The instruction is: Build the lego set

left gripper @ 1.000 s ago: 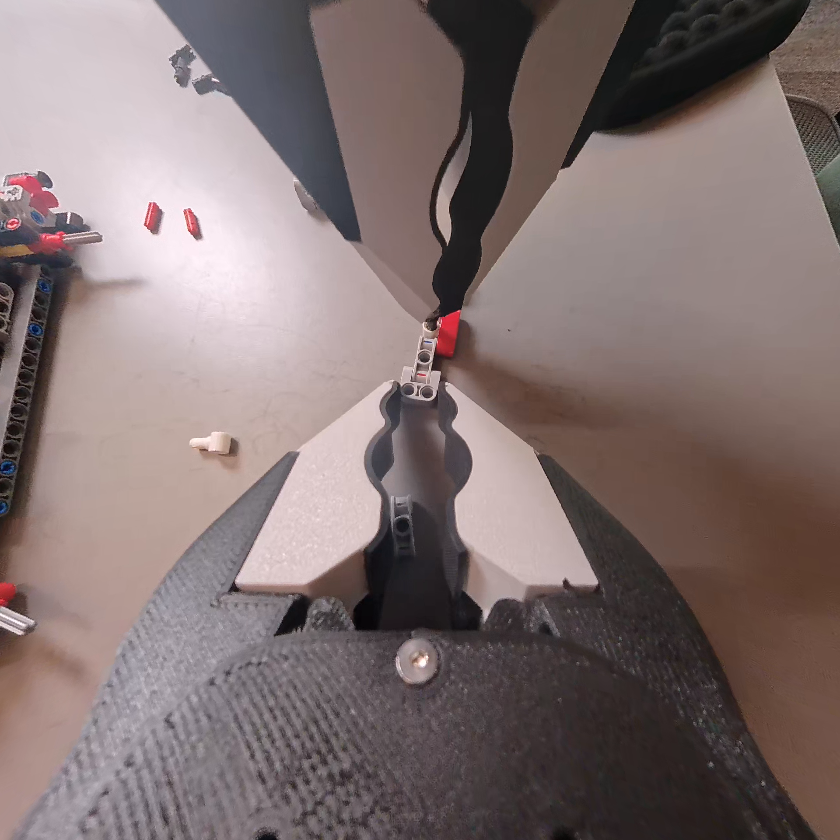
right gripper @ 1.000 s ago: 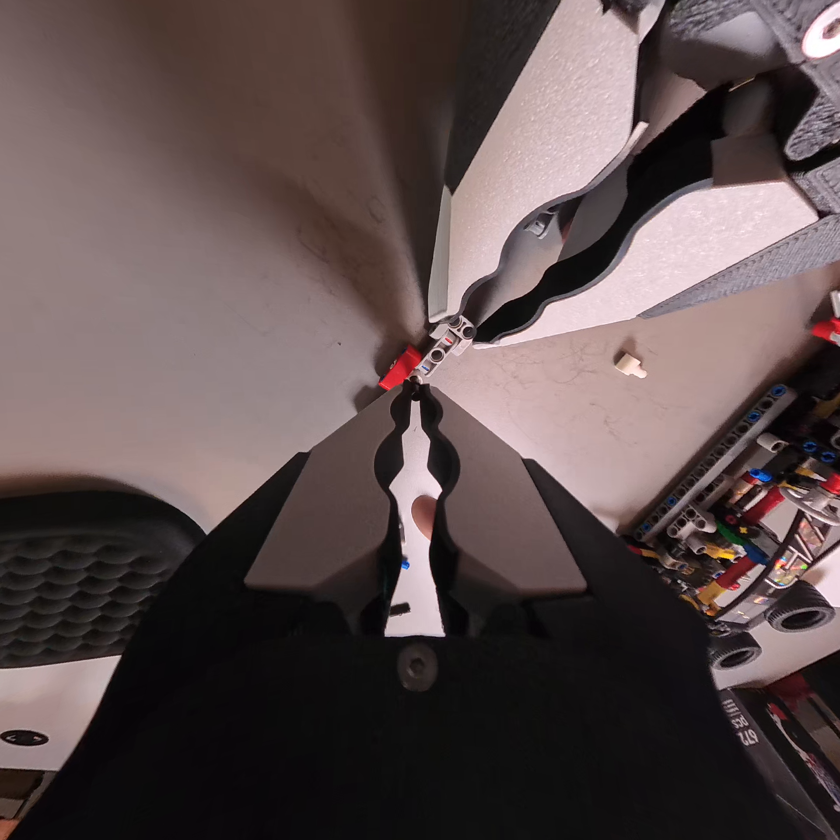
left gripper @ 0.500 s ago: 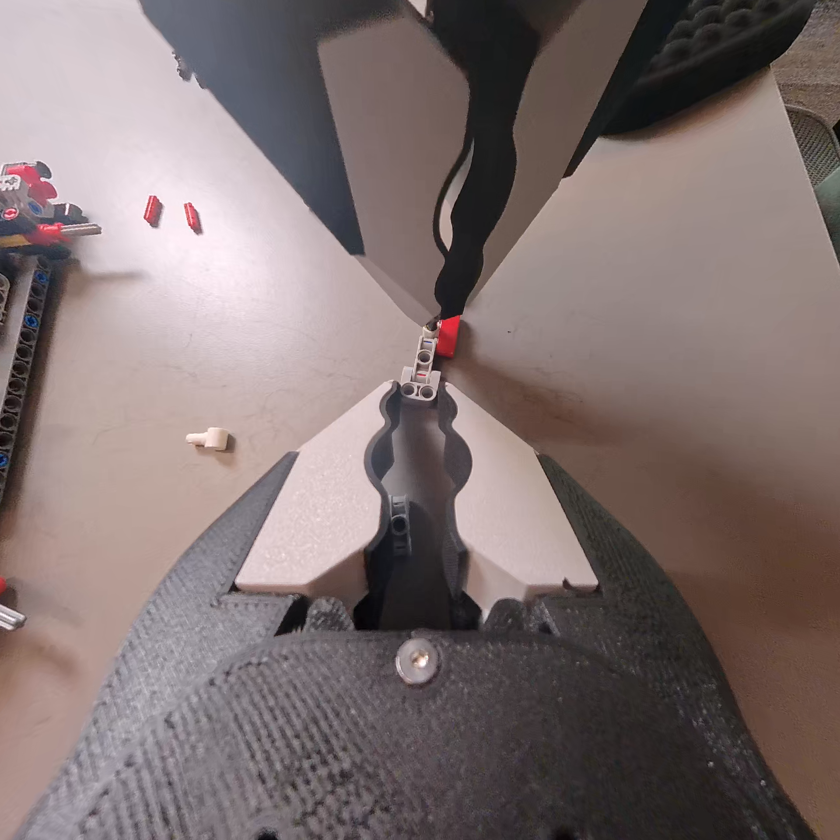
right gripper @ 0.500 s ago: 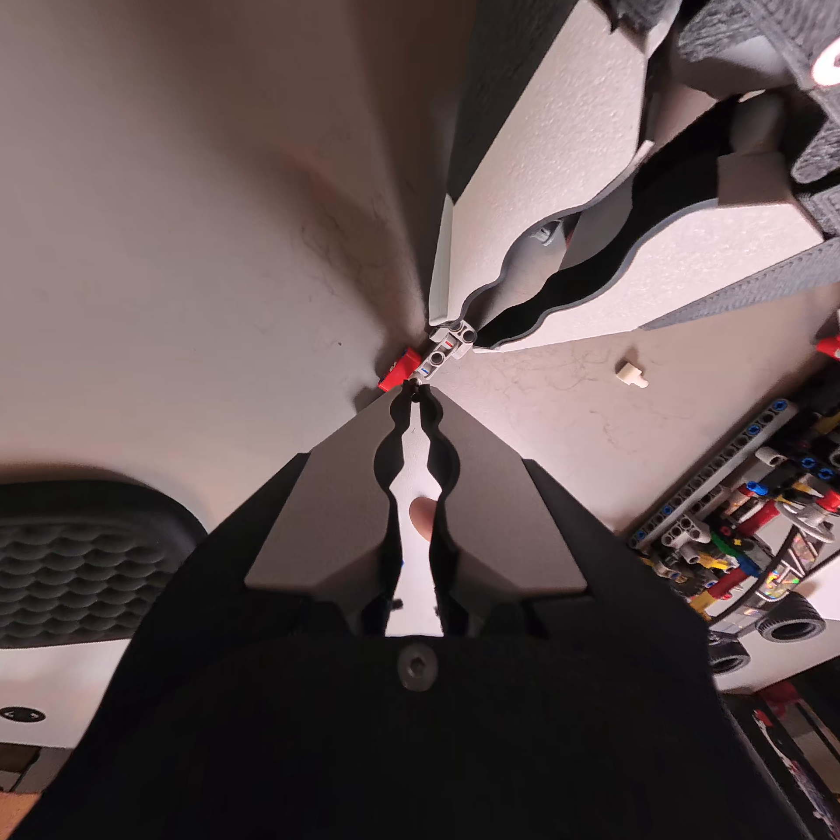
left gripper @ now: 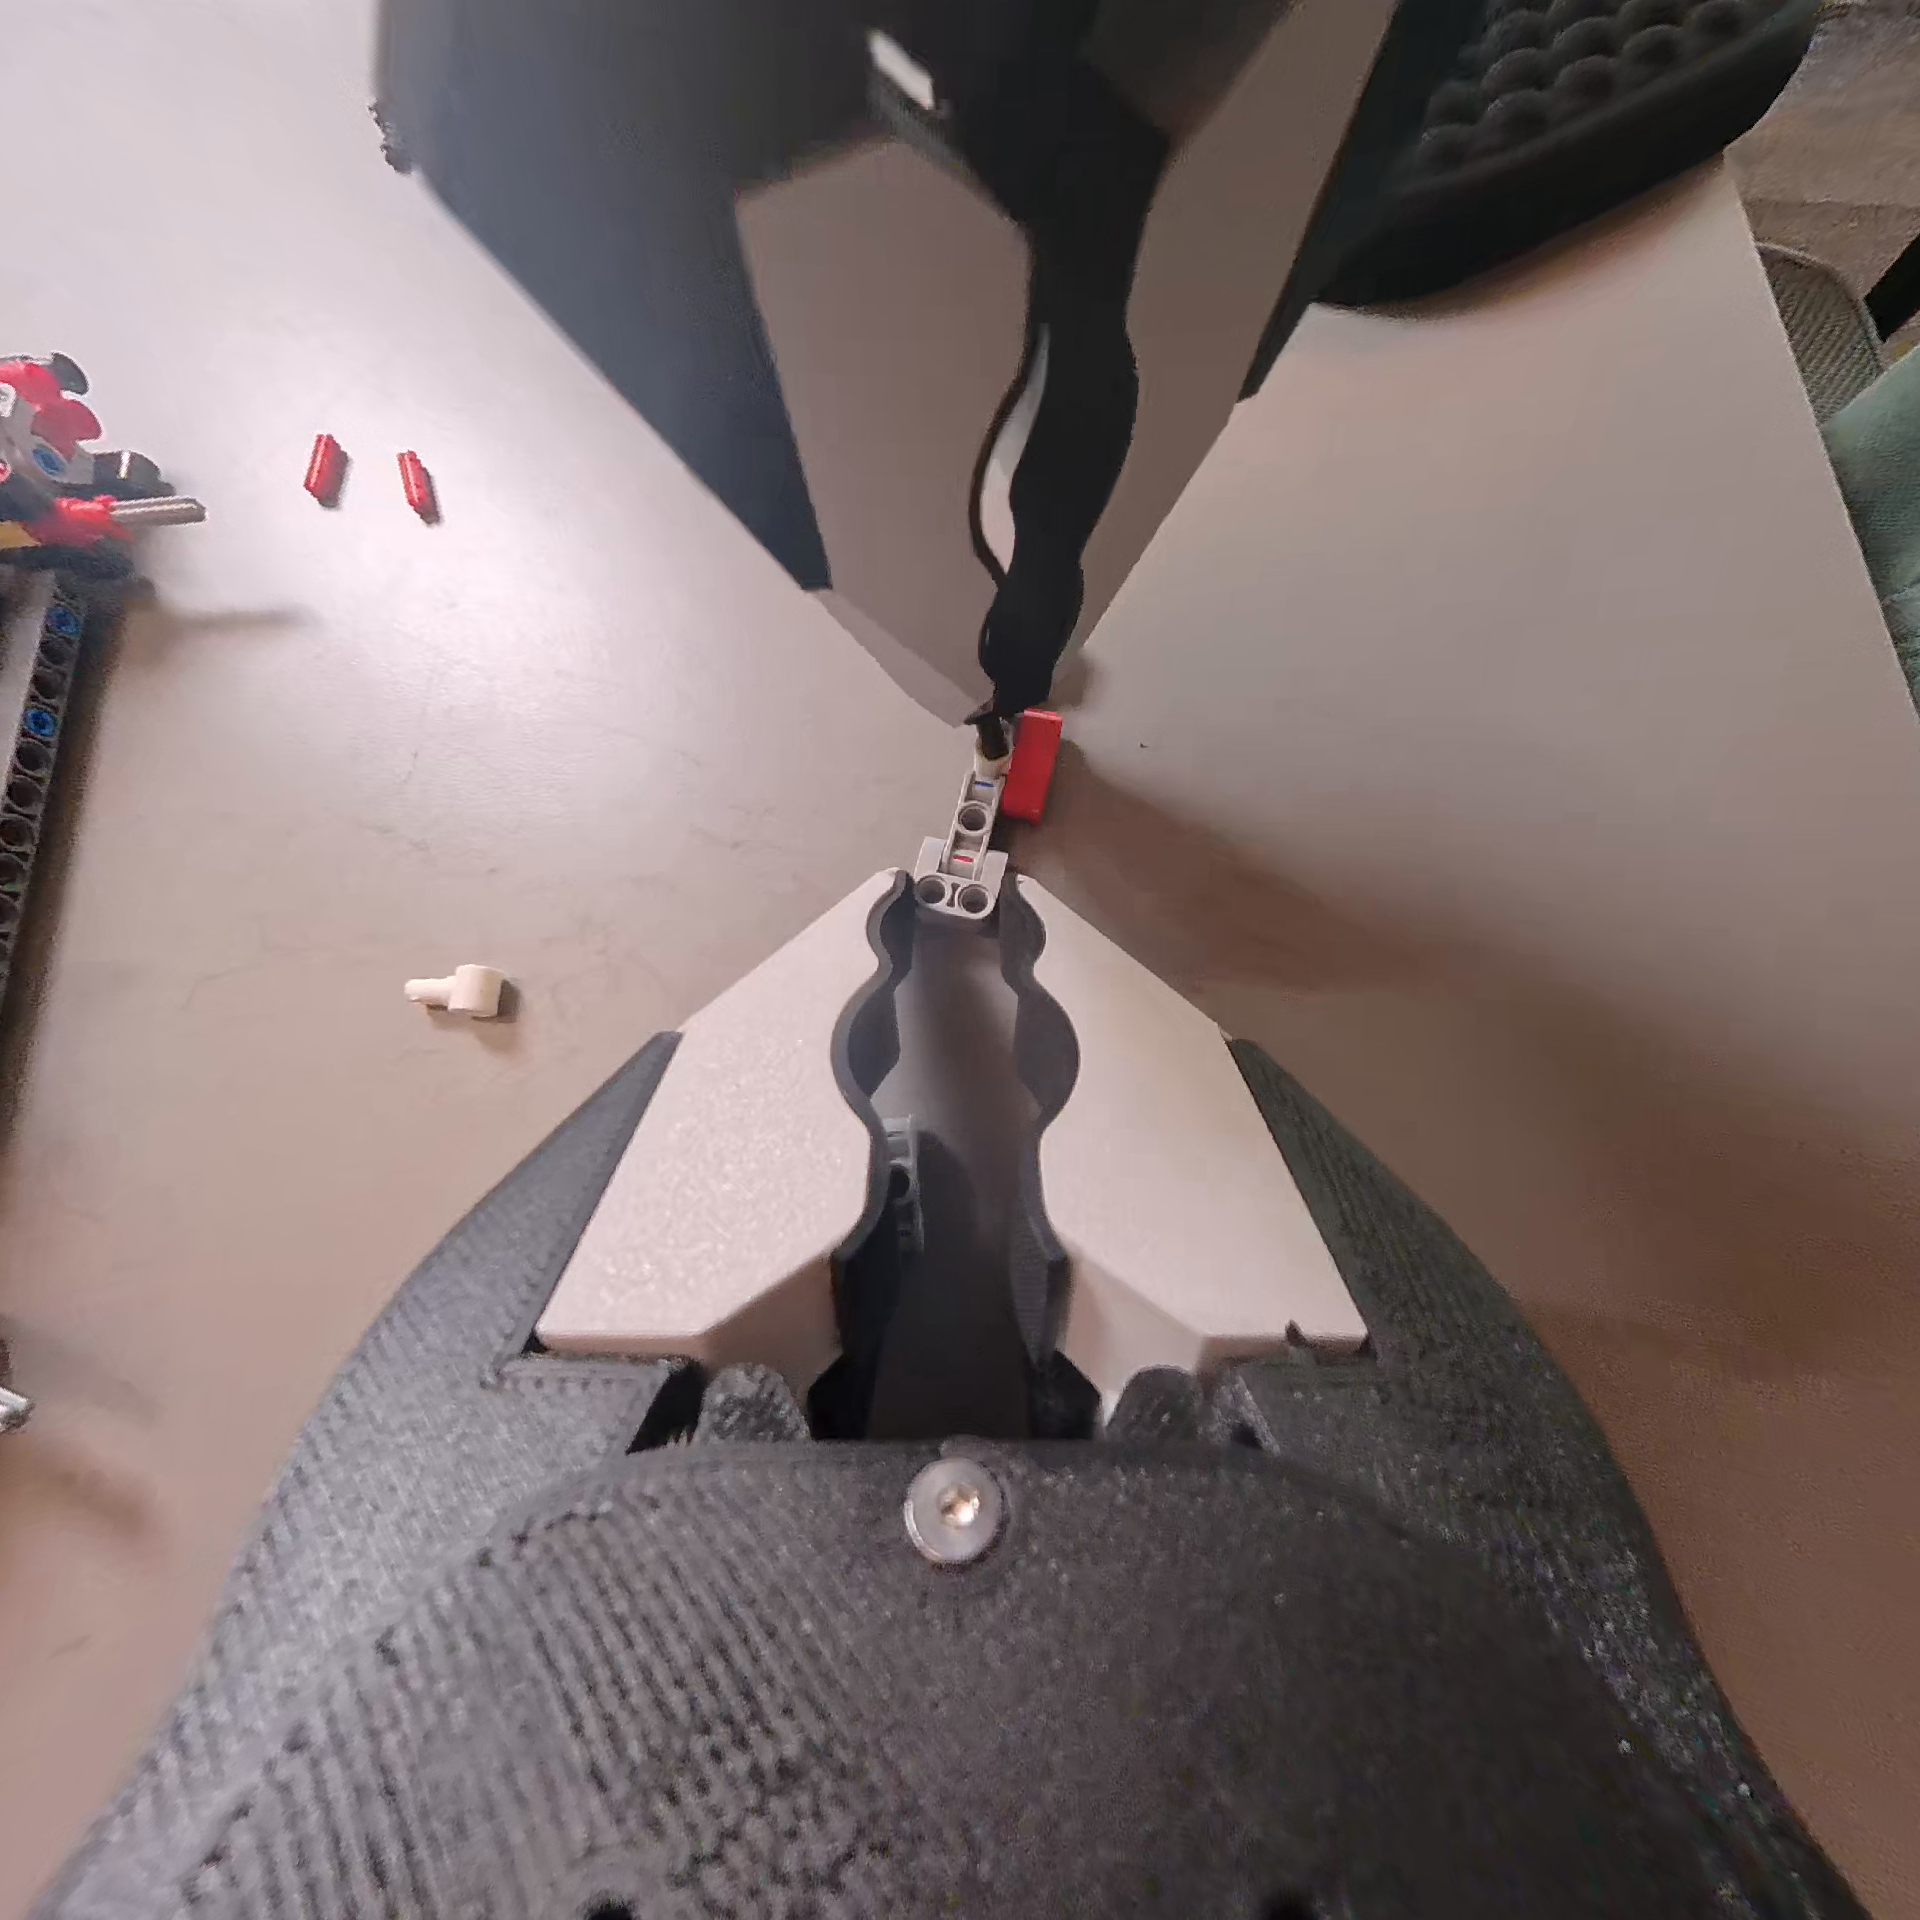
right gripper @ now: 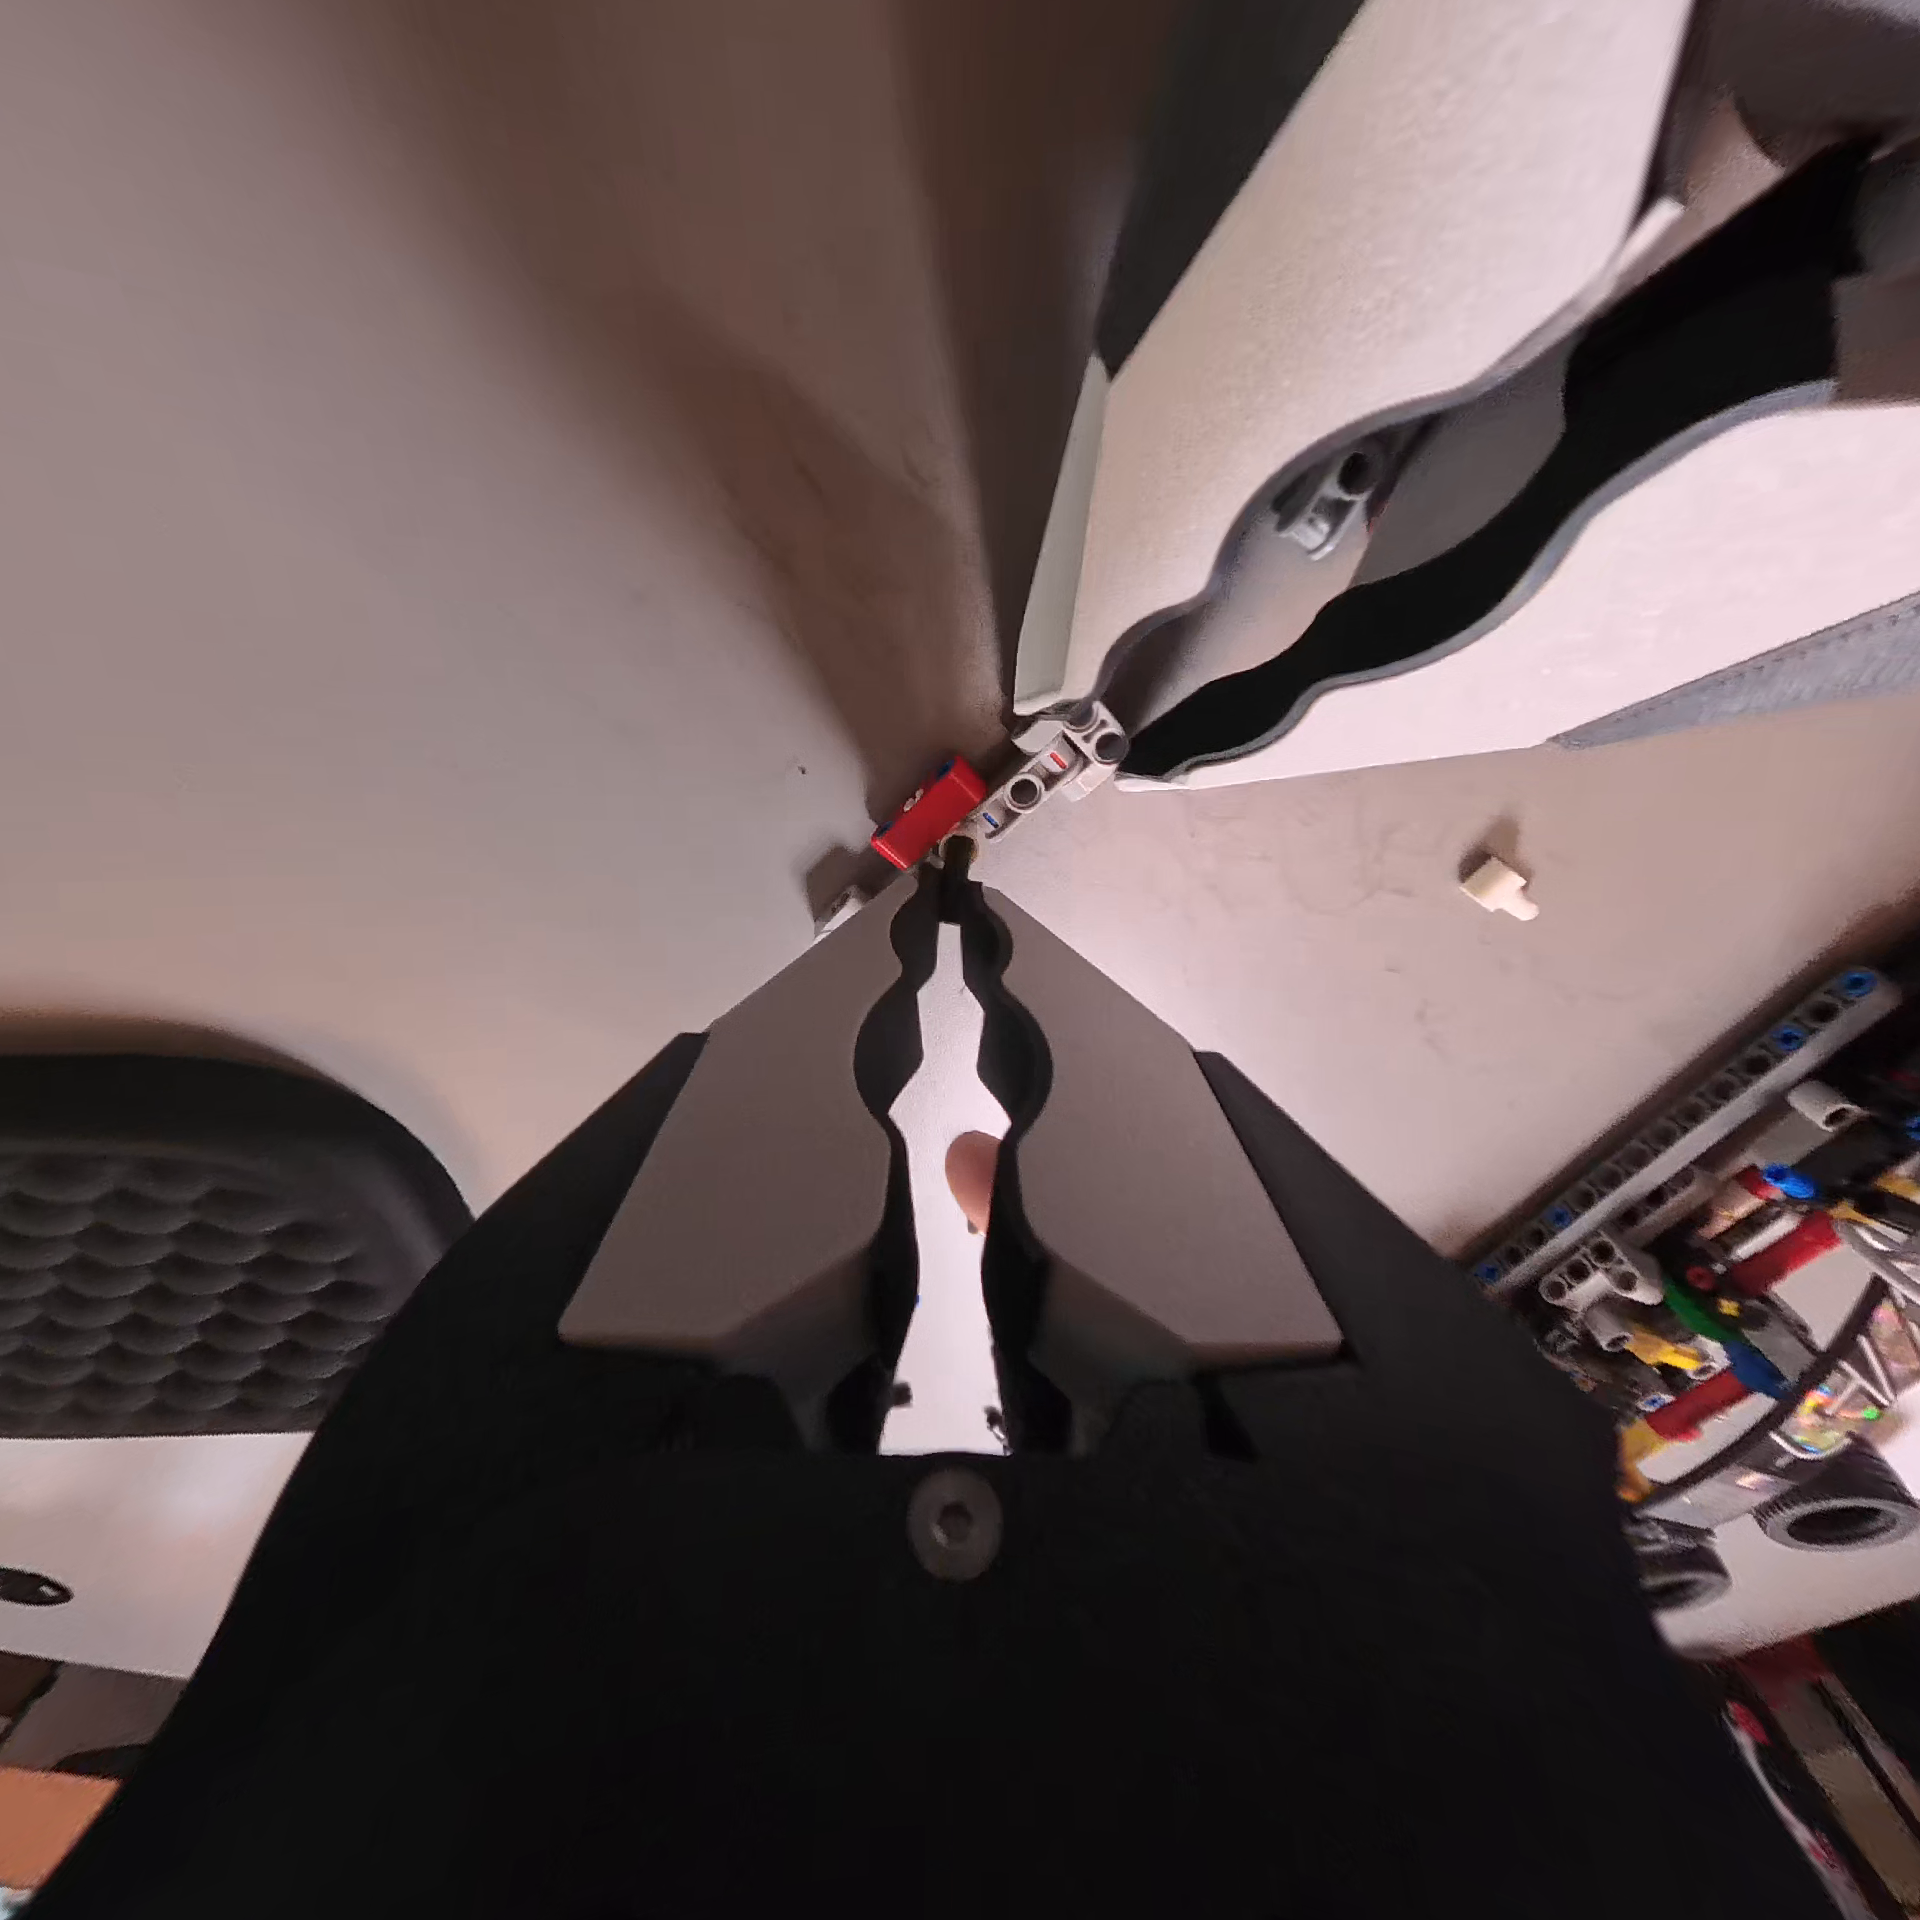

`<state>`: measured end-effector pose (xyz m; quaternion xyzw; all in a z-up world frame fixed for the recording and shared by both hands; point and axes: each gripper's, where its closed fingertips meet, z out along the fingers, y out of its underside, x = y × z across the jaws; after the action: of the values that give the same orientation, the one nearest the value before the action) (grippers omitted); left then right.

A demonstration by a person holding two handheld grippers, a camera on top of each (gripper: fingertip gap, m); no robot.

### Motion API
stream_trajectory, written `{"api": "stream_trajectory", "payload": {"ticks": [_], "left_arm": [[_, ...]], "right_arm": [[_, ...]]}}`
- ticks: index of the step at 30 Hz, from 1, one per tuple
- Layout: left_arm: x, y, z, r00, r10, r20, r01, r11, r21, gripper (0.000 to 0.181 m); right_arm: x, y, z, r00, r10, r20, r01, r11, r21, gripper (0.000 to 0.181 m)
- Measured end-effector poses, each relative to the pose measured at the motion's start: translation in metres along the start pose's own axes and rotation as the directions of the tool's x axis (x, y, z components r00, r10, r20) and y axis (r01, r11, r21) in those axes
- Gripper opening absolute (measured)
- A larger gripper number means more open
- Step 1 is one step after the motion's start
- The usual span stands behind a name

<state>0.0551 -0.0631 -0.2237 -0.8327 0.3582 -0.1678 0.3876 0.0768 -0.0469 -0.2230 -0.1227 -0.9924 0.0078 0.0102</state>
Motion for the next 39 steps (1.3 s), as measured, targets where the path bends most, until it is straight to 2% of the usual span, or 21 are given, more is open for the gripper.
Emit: {"api": "stream_trajectory", "payload": {"ticks": [13, 19, 25, 32, 39], "left_arm": [[0.0006, -0.0005, 0.0002, 1.000, 0.002, -0.002, -0.002, 1.000, 0.001, 0.015], [0.0015, -0.0017, 0.0000, 1.000, -0.016, -0.021, 0.016, 1.000, 0.007, 0.015], [0.0008, -0.0021, -0.0008, 0.997, -0.056, -0.051, 0.057, 0.998, 0.011, 0.015], [0.0033, -0.0010, -0.0007, 0.999, -0.042, -0.030, 0.042, 0.999, 0.006, 0.015], [0.0030, -0.0005, -0.0001, 0.998, -0.062, -0.014, 0.062, 0.998, 0.001, 0.015]], "right_arm": [[0.0001, -0.0016, -0.0051, 0.991, 0.060, -0.117, -0.053, 0.997, 0.064, 0.003], [0.0005, 0.0011, -0.0049, 0.982, -0.154, -0.112, 0.139, 0.982, -0.131, 0.003], [0.0018, -0.0002, -0.0049, 0.919, -0.389, -0.068, 0.351, 0.884, -0.308, 0.003], [-0.0006, -0.0028, -0.0039, 0.906, -0.413, -0.090, 0.365, 0.871, -0.329, 0.002], [-0.0006, -0.0038, -0.0049, 0.871, -0.485, -0.082, 0.405, 0.802, -0.439, 0.002]]}}
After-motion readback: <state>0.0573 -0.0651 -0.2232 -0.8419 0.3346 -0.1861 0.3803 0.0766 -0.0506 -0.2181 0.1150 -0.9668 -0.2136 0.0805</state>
